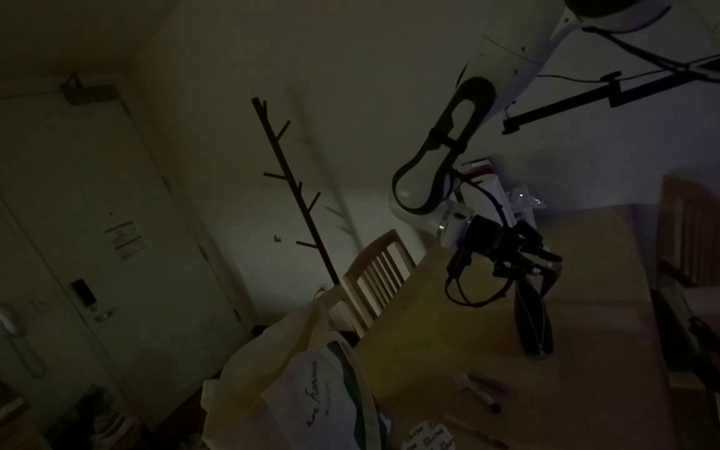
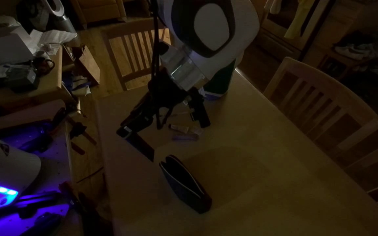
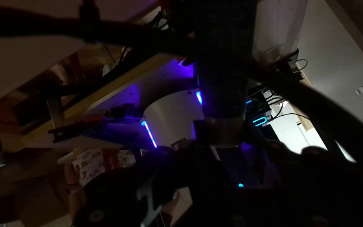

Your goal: Put the tube in the bag

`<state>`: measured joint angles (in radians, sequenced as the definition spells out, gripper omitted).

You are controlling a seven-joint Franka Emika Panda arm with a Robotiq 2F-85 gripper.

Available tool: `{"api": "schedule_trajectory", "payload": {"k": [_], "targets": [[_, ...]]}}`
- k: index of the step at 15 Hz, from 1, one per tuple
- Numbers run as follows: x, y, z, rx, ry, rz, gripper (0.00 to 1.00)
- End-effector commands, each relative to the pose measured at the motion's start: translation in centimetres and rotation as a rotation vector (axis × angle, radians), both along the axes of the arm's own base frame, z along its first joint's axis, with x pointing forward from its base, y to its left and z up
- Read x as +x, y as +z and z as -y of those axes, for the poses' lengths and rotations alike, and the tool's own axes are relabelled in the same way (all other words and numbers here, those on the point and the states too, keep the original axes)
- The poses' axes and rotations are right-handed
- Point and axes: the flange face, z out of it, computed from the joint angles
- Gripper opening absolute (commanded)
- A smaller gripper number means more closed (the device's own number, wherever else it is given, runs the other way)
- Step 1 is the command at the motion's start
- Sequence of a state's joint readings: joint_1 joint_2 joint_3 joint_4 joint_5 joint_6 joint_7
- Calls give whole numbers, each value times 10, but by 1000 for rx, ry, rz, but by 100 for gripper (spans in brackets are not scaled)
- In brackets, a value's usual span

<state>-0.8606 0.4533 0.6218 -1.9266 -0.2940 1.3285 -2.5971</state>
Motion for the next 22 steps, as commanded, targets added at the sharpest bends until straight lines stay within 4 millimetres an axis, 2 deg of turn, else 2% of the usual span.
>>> {"api": "schedule_trajectory", "payload": {"k": [1,11,12,20,21,22], "targets": [[3,0,-2,13,33,6,8],[2,1,0,-4,72,-8,8],[3,-2,-3,-4,67,7,32],[3,-3,-3,-4,66,6,32],[3,-3,-3,-4,66,6,8],[4,2,0,-1,63,14,8]]}}
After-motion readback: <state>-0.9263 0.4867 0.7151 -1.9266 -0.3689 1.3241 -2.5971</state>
